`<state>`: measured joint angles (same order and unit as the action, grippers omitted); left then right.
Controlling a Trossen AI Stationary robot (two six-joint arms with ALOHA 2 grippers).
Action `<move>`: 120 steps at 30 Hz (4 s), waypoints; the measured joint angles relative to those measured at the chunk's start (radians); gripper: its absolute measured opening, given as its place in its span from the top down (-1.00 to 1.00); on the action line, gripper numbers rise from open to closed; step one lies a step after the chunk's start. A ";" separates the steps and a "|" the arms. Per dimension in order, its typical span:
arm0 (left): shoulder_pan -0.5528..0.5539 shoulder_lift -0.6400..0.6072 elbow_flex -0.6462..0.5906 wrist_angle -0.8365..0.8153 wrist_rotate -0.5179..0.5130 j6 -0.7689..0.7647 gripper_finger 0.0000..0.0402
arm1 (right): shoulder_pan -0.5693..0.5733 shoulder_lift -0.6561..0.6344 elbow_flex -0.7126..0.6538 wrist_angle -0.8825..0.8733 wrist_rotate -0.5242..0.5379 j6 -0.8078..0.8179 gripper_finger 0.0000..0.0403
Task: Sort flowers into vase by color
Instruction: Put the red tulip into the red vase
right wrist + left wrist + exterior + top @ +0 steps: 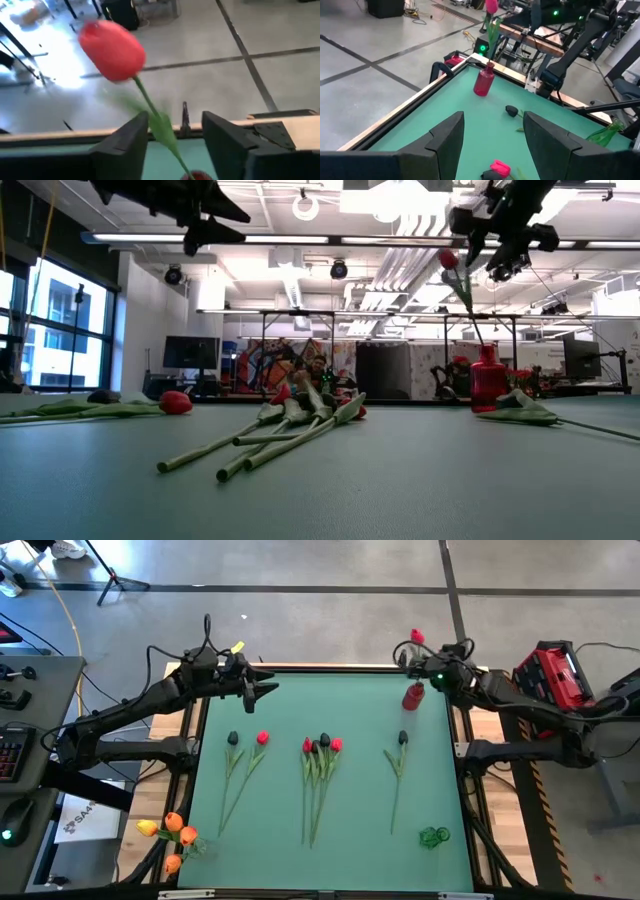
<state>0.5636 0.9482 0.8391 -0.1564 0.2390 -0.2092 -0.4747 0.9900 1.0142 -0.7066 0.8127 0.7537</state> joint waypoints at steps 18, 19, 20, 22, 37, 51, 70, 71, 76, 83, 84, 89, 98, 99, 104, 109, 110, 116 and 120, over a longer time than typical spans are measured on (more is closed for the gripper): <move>0.045 -0.112 0.000 -0.405 -0.011 -0.022 0.05 | 0.107 -0.061 0.001 0.259 -0.588 -0.064 0.08; 0.045 -0.111 0.000 -0.449 -0.011 -0.030 0.05 | 0.126 -0.043 0.001 0.256 -0.608 -0.043 0.10; 0.045 -0.110 0.000 -0.492 -0.012 -0.043 0.05 | 0.148 -0.024 0.001 0.255 -0.618 -0.025 0.12; 0.044 -0.102 0.000 -0.560 -0.016 -0.072 0.05 | 0.192 0.015 0.001 0.256 -0.623 0.007 0.15; -0.075 0.062 -0.149 -0.627 -0.103 -0.374 0.05 | 0.413 0.222 0.000 0.256 -0.565 0.191 0.20; -0.193 0.125 -0.385 -0.326 -0.131 -0.516 0.12 | 0.449 0.218 0.000 0.240 -0.559 0.215 0.21; -0.264 0.346 -0.383 -0.169 -0.153 -0.545 0.49 | 0.449 0.218 0.000 0.216 -0.591 0.232 0.21; -0.264 0.337 -0.381 -0.172 -0.156 -0.546 0.54 | 0.449 0.218 0.000 0.216 -0.593 0.232 0.21; -0.262 0.292 -0.356 -0.162 -0.156 -0.546 0.83 | 0.449 0.217 0.000 0.215 -0.591 0.231 0.21; -0.262 0.262 -0.316 -0.101 -0.156 -0.546 0.98 | 0.456 0.221 0.000 0.200 -0.585 0.231 0.21; -0.262 0.262 -0.312 -0.095 -0.156 -0.546 0.99 | 0.460 0.222 -0.002 0.203 -0.584 0.233 0.21; -0.261 0.262 -0.296 -0.093 -0.158 -0.547 0.98 | 0.494 0.224 -0.020 0.203 -0.579 0.266 0.21; -0.280 0.271 -0.296 -0.239 -0.153 -0.566 0.79 | 0.544 0.225 -0.028 0.211 -0.541 0.318 0.21; -0.282 0.274 -0.296 -0.248 -0.160 -0.566 0.74 | 0.547 0.225 -0.028 0.211 -0.536 0.320 0.21; -0.286 0.312 -0.296 -0.241 -0.194 -0.559 0.53 | 0.554 0.225 -0.028 0.211 -0.532 0.323 0.21; -0.286 0.386 -0.296 -0.219 -0.219 -0.549 0.43 | 0.554 0.225 -0.028 0.211 -0.532 0.324 0.21; -0.286 0.400 -0.296 -0.203 -0.216 -0.543 0.42 | 0.554 0.225 -0.028 0.211 -0.532 0.326 0.21; -0.285 0.459 -0.294 -0.131 -0.170 -0.531 0.56 | 0.554 0.225 -0.028 0.211 -0.533 0.330 0.21; -0.284 0.455 -0.296 -0.128 -0.160 -0.515 0.86 | 0.554 0.225 -0.028 0.211 -0.533 0.329 0.21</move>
<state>0.2798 1.4028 0.5434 -0.2842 0.0794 -0.7238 0.0795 1.2148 0.9859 -0.4953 0.2793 1.0829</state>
